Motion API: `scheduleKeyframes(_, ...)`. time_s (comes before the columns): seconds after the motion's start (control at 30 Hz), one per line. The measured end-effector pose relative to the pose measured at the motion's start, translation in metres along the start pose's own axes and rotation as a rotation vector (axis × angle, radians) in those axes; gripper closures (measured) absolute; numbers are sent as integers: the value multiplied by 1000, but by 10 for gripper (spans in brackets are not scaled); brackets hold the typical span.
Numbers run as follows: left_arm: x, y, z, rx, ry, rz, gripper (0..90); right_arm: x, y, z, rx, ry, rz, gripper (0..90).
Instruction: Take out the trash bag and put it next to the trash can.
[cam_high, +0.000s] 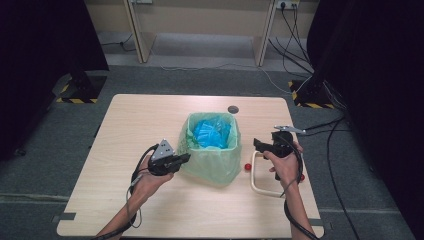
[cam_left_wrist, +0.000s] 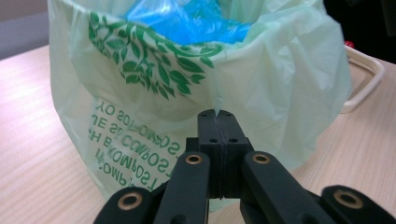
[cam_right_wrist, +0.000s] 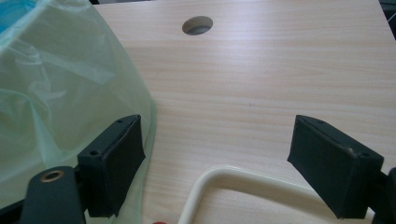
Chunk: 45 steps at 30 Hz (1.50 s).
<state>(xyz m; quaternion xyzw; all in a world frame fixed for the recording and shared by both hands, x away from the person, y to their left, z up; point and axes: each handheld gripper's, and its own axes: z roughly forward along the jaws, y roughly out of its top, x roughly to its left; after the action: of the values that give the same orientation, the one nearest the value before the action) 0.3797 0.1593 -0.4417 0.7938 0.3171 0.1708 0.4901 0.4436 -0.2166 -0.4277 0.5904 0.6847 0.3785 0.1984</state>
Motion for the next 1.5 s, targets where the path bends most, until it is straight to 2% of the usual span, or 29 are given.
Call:
scheduleKeyframes(0.27, 1, 20, -13, -46, -17, 7, 900, 16, 19, -3, -28, 18, -34, 189)
scheduleKeyframes(0.43, 2, 30, -18, -67, -15, 13, 899, 32, 34, -3, -41, 34, -60, 196)
scheduleKeyframes(0.57, 3, 33, -19, -84, -16, 1, 899, 48, 44, -1, -43, 49, -99, 211)
scheduleKeyframes(0.8, 3, 33, -19, -85, -21, -4, 899, 79, 56, 12, -11, 60, -174, 253)
scheduleKeyframes(0.9, 4, 32, -20, -87, -23, -8, 899, 89, 58, 22, 20, 41, -197, 286)
scheduleKeyframes(0.97, 4, 32, -20, -87, -24, -10, 899, 95, 57, 31, 53, 19, -214, 351)
scheduleKeyframes(1.1, 7, 27, -21, -80, -24, -12, 899, 95, 57, 37, 65, -9, -244, 533)
scheduleKeyframes(1.2, 8, 25, -21, -77, -24, -14, 899, 95, 57, 38, 66, -8, -262, 644)
scheduleKeyframes(1.27, 8, 24, -21, -78, -23, -15, 898, 95, 57, 38, 66, -9, -270, 670)
scheduleKeyframes(1.3, 8, 24, -22, -79, -20, -13, 899, 98, 58, 37, 71, -5, -289, 728)
scheduleKeyframes(1.37, 8, 24, -22, -80, -19, -12, 899, 101, 59, 37, 67, -17, -319, 754)
scheduleKeyframes(1.5, 9, 25, -24, -84, -15, -10, 899, 102, 59, 38, 56, -49, -338, 785)
